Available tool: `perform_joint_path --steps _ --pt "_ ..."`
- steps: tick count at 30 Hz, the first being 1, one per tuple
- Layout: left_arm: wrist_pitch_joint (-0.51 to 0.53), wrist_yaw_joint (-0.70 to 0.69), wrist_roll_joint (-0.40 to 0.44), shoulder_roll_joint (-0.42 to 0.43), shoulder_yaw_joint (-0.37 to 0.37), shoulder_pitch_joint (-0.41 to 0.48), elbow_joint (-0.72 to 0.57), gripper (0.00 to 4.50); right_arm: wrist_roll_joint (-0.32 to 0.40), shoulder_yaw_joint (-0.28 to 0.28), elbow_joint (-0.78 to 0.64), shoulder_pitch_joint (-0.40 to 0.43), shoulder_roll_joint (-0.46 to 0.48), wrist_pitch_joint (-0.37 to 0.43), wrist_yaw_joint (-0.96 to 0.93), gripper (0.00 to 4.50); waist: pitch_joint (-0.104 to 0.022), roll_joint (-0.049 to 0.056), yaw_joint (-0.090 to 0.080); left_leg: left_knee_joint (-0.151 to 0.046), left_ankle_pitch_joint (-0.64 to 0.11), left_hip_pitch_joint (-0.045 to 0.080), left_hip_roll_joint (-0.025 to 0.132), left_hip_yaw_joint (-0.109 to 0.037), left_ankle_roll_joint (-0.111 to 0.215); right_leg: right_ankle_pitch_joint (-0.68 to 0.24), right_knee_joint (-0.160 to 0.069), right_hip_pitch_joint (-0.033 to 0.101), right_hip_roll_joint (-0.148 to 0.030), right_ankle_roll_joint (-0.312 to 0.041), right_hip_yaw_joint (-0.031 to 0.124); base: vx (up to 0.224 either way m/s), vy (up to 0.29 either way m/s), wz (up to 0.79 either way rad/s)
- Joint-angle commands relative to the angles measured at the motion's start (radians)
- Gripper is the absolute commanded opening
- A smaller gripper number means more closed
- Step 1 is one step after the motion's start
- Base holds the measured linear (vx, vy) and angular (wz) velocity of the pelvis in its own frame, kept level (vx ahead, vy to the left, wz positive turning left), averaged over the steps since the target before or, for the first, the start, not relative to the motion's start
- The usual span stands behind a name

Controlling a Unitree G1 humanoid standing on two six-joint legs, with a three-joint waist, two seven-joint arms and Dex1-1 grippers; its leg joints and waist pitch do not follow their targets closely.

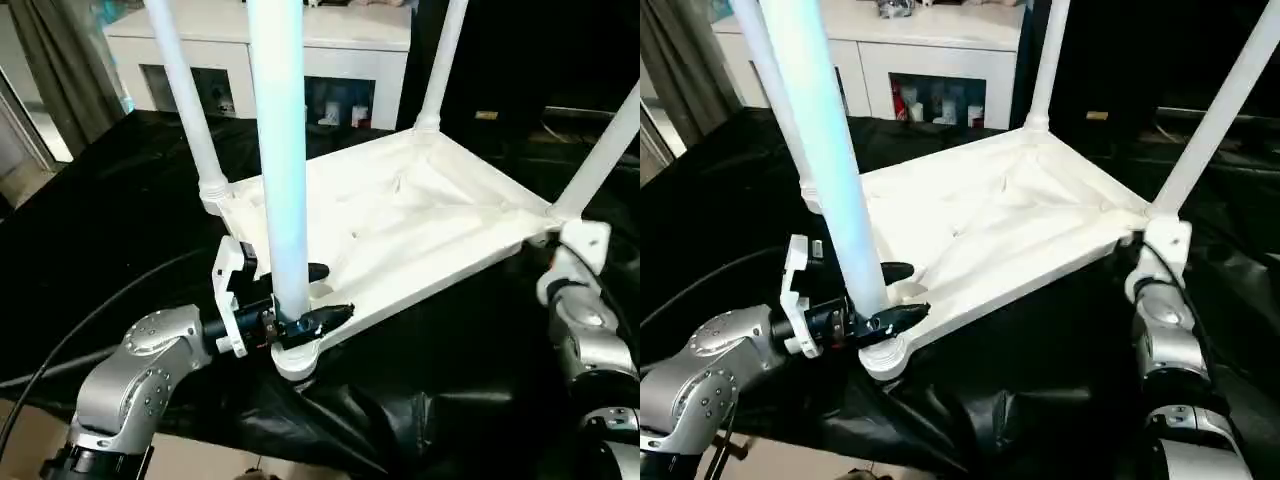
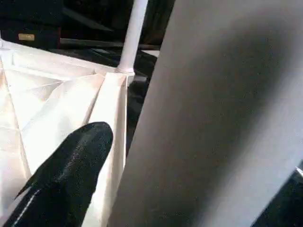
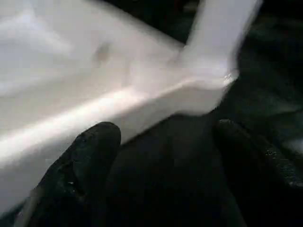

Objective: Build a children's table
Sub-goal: Rotate table base

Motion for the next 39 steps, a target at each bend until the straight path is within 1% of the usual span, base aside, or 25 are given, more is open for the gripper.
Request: perform_joint_path --steps 1,5,6,9,11,15,19,20,21,22,23,24,25,26,27,29,30,31,32,33,34,36,37,38,39 --pt "0.02 -0.015 -0.019 0.007 -0.007 -0.019 -0.001 4.45 0.015 0.022 0.016 -0.032 0.017 0.004 0.069 3.63 -0.064 -0.009 -0.001 -0.07 -0.295 0.028 0.039 -0.022 -0.002 -0.234 -0.077 0.032 -0.038 -0.187 0.025 0.0 0.0 0.0" --pt "0.047 -0.042 -0.039 0.018 -0.026 -0.024 -0.021 4.45 0.013 0.044 0.043 -0.062 0.048 -0.019 0.16 3.63 -0.063 -0.01 -0.011 -0.071 -0.308 0.026 0.039 -0.024 0.0 -0.249 -0.074 0.035 -0.039 -0.209 0.022 0.0 0.0 0.0" --pt "0.053 -0.045 -0.045 0.017 -0.031 -0.023 -0.028 4.45 0.013 0.049 0.047 -0.068 0.055 -0.022 0.172 3.63 -0.061 -0.013 -0.016 -0.072 -0.314 0.024 0.039 -0.024 0.0 -0.265 -0.076 0.036 -0.039 -0.21 0.022 0.0 0.0 0.0" --pt "0.078 -0.059 -0.063 0.014 -0.061 -0.017 -0.064 4.45 0.008 0.072 0.064 -0.089 0.077 -0.031 0.201 3.63 -0.062 -0.012 -0.021 -0.072 -0.313 0.025 0.041 -0.024 0.001 -0.275 -0.076 0.035 -0.042 -0.217 0.023 0.0 0.0 0.0" --pt "0.106 -0.066 -0.078 0.005 -0.101 -0.014 -0.099 4.45 0.003 0.092 0.083 -0.118 0.112 -0.038 0.226 3.63 -0.064 -0.013 -0.024 -0.07 -0.289 0.025 0.041 -0.024 0.006 -0.253 -0.073 0.036 -0.042 -0.226 0.024 0.0 0.0 0.0" --pt "0.124 -0.058 -0.084 -0.016 -0.125 -0.024 -0.105 4.45 -0.013 0.118 0.098 -0.142 0.155 -0.046 0.258 3.63 -0.063 -0.015 -0.03 -0.07 -0.265 0.016 0.04 -0.025 0.016 -0.237 -0.069 0.043 -0.043 -0.235 0.021 0.0 0.0 0.0" --pt "0.133 -0.04 -0.08 -0.039 -0.156 -0.035 -0.111 4.45 -0.032 0.154 0.12 -0.169 0.218 -0.058 0.287 3.63 -0.063 -0.018 -0.032 -0.068 -0.266 0.021 0.041 -0.023 0.02 -0.233 -0.069 0.039 -0.043 -0.242 0.024 0.0 0.0 0.0" --pt "0.122 -0.033 -0.066 -0.05 -0.165 -0.041 -0.105 4.45 -0.038 0.162 0.133 -0.18 0.238 -0.063 0.289 3.63 -0.062 -0.018 -0.032 -0.07 -0.26 0.019 0.041 -0.024 0.021 -0.232 -0.068 0.041 -0.042 -0.243 0.023 0.0 0.0 0.0" --pt "0.106 -0.026 -0.051 -0.061 -0.169 -0.046 -0.094 4.45 -0.04 0.164 0.141 -0.187 0.247 -0.064 0.287 3.63 -0.062 -0.017 -0.032 -0.069 -0.264 0.022 0.041 -0.023 0.02 -0.235 -0.069 0.039 -0.042 -0.242 0.024 0.0 0.0 0.0" --pt "0.094 -0.019 -0.041 -0.068 -0.171 -0.05 -0.085 4.45 -0.041 0.164 0.15 -0.193 0.254 -0.067 0.285 3.63 -0.062 -0.021 -0.032 -0.068 -0.272 0.027 0.043 -0.022 0.02 -0.236 -0.071 0.036 -0.042 -0.245 0.026 0.0 0.0 0.0" --pt "0.065 -0.003 -0.01 -0.082 -0.178 -0.065 -0.055 4.45 -0.045 0.167 0.16 -0.201 0.265 -0.068 0.283 3.63 -0.062 -0.021 -0.031 -0.069 -0.272 0.027 0.044 -0.022 0.021 -0.236 -0.071 0.036 -0.042 -0.246 0.026 0.0 0.0 0.0" --pt "0.047 0.008 0.011 -0.092 -0.182 -0.076 -0.034 4.45 -0.048 0.17 0.169 -0.207 0.272 -0.069 0.282 3.63 -0.06 -0.02 -0.03 -0.07 -0.285 0.031 0.045 -0.021 0.019 -0.248 -0.074 0.032 -0.041 -0.243 0.027 0.0 0.0 0.0" --pt "0.023 0.027 0.045 -0.105 -0.191 -0.099 0.005 4.45 -0.053 0.175 0.178 -0.215 0.284 -0.07 0.279 3.63 -0.06 -0.019 -0.03 -0.07 -0.291 0.03 0.044 -0.022 0.016 -0.252 -0.073 0.033 -0.041 -0.243 0.027 0.0 0.0 0.0" --pt "0.007 0.04 0.066 -0.113 -0.197 -0.115 0.032 4.45 -0.055 0.178 0.186 -0.222 0.292 -0.072 0.277 3.63 -0.06 -0.023 -0.029 -0.071 -0.303 0.032 0.044 -0.022 0.009 -0.269 -0.076 0.033 -0.043 -0.232 0.028 0.0 0.0 0.0" --pt "-0.024 0.053 0.09 -0.125 -0.201 -0.133 0.062 4.45 -0.057 0.18 0.193 -0.228 0.299 -0.073 0.276 3.63 -0.06 -0.024 -0.03 -0.072 -0.301 0.03 0.044 -0.023 0.008 -0.267 -0.074 0.034 -0.044 -0.23 0.029 0.0 0.0 0.0" --pt "-0.04 0.06 0.103 -0.138 -0.203 -0.155 0.09 4.45 -0.055 0.18 0.198 -0.234 0.308 -0.074 0.279 3.63 -0.061 -0.023 -0.029 -0.072 -0.299 0.031 0.044 -0.023 0.006 -0.266 -0.076 0.034 -0.046 -0.225 0.029 0.0 0.0 0.0" --pt "-0.055 0.063 0.11 -0.158 -0.206 -0.187 0.124 4.45 -0.052 0.176 0.215 -0.246 0.32 -0.081 0.296 3.63 -0.062 -0.022 -0.027 -0.073 -0.284 0.028 0.045 -0.025 0.006 -0.247 -0.072 0.038 -0.048 -0.229 0.028 0.0 0.0 0.0" --pt "-0.059 0.063 0.111 -0.17 -0.207 -0.204 0.138 4.45 -0.048 0.173 0.223 -0.251 0.327 -0.083 0.312 3.63 -0.063 -0.019 -0.025 -0.071 -0.282 0.033 0.044 -0.022 0.01 -0.234 -0.073 0.033 -0.045 -0.236 0.028 0.0 0.0 0.0" --pt "-0.071 0.068 0.119 -0.183 -0.21 -0.22 0.154 4.45 -0.048 0.174 0.227 -0.255 0.331 -0.083 0.321 3.63 -0.064 -0.02 -0.024 -0.068 -0.276 0.034 0.044 -0.02 0.015 -0.208 -0.071 0.032 -0.044 -0.248 0.029 0.0 0.0 0.0" --pt "-0.082 0.072 0.126 -0.194 -0.212 -0.233 0.17 4.45 -0.051 0.177 0.23 -0.257 0.333 -0.085 0.325 3.63 -0.065 -0.016 -0.023 -0.069 -0.27 0.031 0.044 -0.021 0.016 -0.197 -0.069 0.036 -0.045 -0.252 0.029 0.0 0.0 0.0" --pt "-0.082 0.072 0.126 -0.194 -0.212 -0.233 0.17 4.45 -0.051 0.177 0.23 -0.257 0.333 -0.085 0.325 3.63 -0.064 -0.02 -0.023 -0.07 -0.259 0.026 0.045 -0.022 0.022 -0.18 -0.068 0.04 -0.046 -0.254 0.028 0.0 0.0 0.0" --pt "-0.123 0.088 0.159 -0.218 -0.217 -0.264 0.227 4.45 -0.046 0.178 0.238 -0.261 0.337 -0.095 0.34 3.63 -0.067 -0.017 -0.022 -0.067 -0.246 0.027 0.043 -0.021 0.03 -0.156 -0.067 0.04 -0.046 -0.261 0.027 0.0 0.0 0.0" --pt "-0.128 0.091 0.164 -0.22 -0.218 -0.267 0.234 4.45 -0.045 0.178 0.238 -0.261 0.337 -0.097 0.341 3.63 -0.067 -0.018 -0.022 -0.066 -0.243 0.027 0.044 -0.021 0.033 -0.148 -0.066 0.041 -0.046 -0.264 0.027 0.0 0.0 0.0" --pt "-0.159 0.119 0.197 -0.232 -0.217 -0.288 0.281 4.45 -0.036 0.168 0.238 -0.261 0.334 -0.108 0.34 3.63 -0.068 -0.014 -0.021 -0.065 -0.233 0.026 0.043 -0.022 0.043 -0.136 -0.066 0.043 -0.047 -0.268 0.027 0.0 0.0 0.0" --pt "-0.193 0.154 0.236 -0.23 -0.213 -0.306 0.324 4.45 -0.032 0.154 0.236 -0.261 0.319 -0.121 0.321 3.63 -0.068 -0.016 -0.021 -0.064 -0.235 0.027 0.043 -0.021 0.045 -0.138 -0.068 0.042 -0.046 -0.267 0.026 0.0 0.0 0.0"
